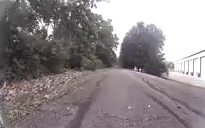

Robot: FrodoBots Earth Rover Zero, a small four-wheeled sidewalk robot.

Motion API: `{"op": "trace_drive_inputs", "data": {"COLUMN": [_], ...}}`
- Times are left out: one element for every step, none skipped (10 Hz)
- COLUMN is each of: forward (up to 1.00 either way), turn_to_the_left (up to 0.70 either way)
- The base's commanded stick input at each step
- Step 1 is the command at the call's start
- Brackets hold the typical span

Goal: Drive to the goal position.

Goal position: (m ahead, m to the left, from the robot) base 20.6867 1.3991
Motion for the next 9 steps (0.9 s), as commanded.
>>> {"op": "trace_drive_inputs", "data": {"forward": [0.7,0.7,0.7,0.7,0.7,0.7,0.7,0.7,0.7], "turn_to_the_left": [0.0,0.0,0.0,0.0,0.0,0.0,0.0,0.0,0.0]}}
